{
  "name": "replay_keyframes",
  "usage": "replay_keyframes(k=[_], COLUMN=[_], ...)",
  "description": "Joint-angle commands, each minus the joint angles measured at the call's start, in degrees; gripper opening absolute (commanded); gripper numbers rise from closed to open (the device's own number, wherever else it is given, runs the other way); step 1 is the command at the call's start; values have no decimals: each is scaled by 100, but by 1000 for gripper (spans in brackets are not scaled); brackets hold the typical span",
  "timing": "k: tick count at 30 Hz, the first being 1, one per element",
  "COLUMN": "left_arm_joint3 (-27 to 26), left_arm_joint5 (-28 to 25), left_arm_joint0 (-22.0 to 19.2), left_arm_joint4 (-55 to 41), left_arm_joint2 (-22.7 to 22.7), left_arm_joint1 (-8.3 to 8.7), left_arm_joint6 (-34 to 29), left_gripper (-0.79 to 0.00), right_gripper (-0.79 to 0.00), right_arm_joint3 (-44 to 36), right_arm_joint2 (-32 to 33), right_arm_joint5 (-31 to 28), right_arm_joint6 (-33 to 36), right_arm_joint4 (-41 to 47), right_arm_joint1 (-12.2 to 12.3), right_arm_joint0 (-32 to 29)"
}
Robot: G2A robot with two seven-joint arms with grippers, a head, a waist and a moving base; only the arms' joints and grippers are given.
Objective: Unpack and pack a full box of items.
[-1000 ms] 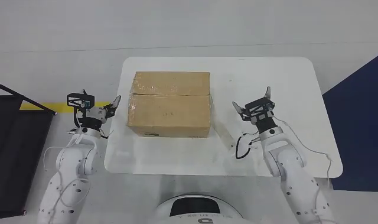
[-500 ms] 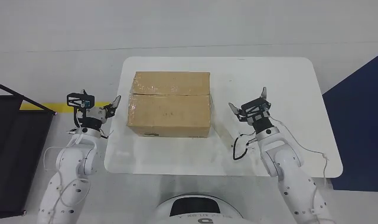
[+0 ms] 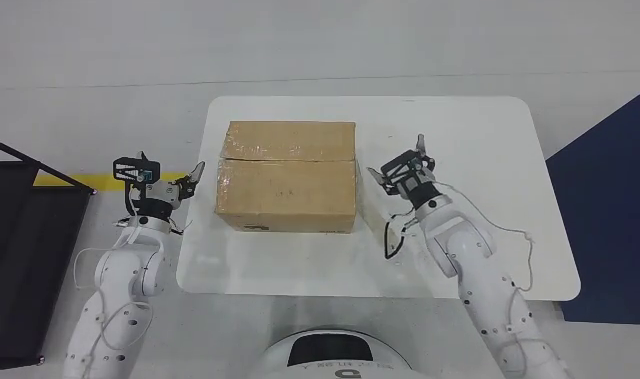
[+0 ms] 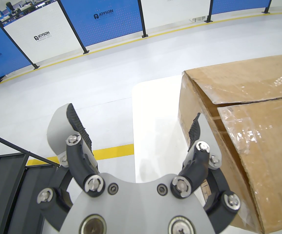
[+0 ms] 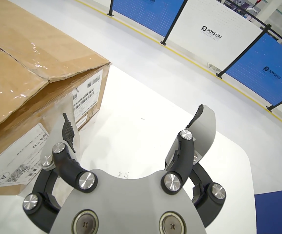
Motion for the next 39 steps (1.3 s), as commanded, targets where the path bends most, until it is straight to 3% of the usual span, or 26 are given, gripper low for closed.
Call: replay_keyframes(k=[1, 9, 19, 21, 25, 29, 31, 39], left_arm_joint3=[0, 0, 0, 0, 0, 0, 0, 0], left_arm_joint5=[0, 0, 0, 0, 0, 0, 0, 0], left_arm_joint0=[0, 0, 0, 0, 0, 0, 0, 0], left_arm_joint4=[0, 0, 0, 0, 0, 0, 0, 0], left_arm_joint2=[0, 0, 0, 0, 0, 0, 0, 0], left_arm_joint1=[0, 0, 0, 0, 0, 0, 0, 0], left_arm_joint6=[0, 0, 0, 0, 0, 0, 0, 0], left_gripper=[0, 0, 0, 0, 0, 0, 0, 0], right_gripper=[0, 0, 0, 0, 0, 0, 0, 0], right_arm_joint3=[94, 190, 569, 714, 845, 659, 620, 1009], right_arm_joint2=[-133, -101, 678, 752, 825, 848, 739, 248], right_arm_joint5=[-177, -1348, -4488, -4741, -4164, -2691, -2230, -1653], right_arm_joint6=[-9, -522, -1994, -2119, -2036, -1486, -1205, -518], right_arm_joint4=[43, 392, 1437, 1410, 1460, 1369, 1393, 1373], right_arm_joint1=[-19, 27, 275, 306, 299, 244, 206, 94], right_arm_joint0=[114, 130, 73, 126, 135, 86, 154, 817])
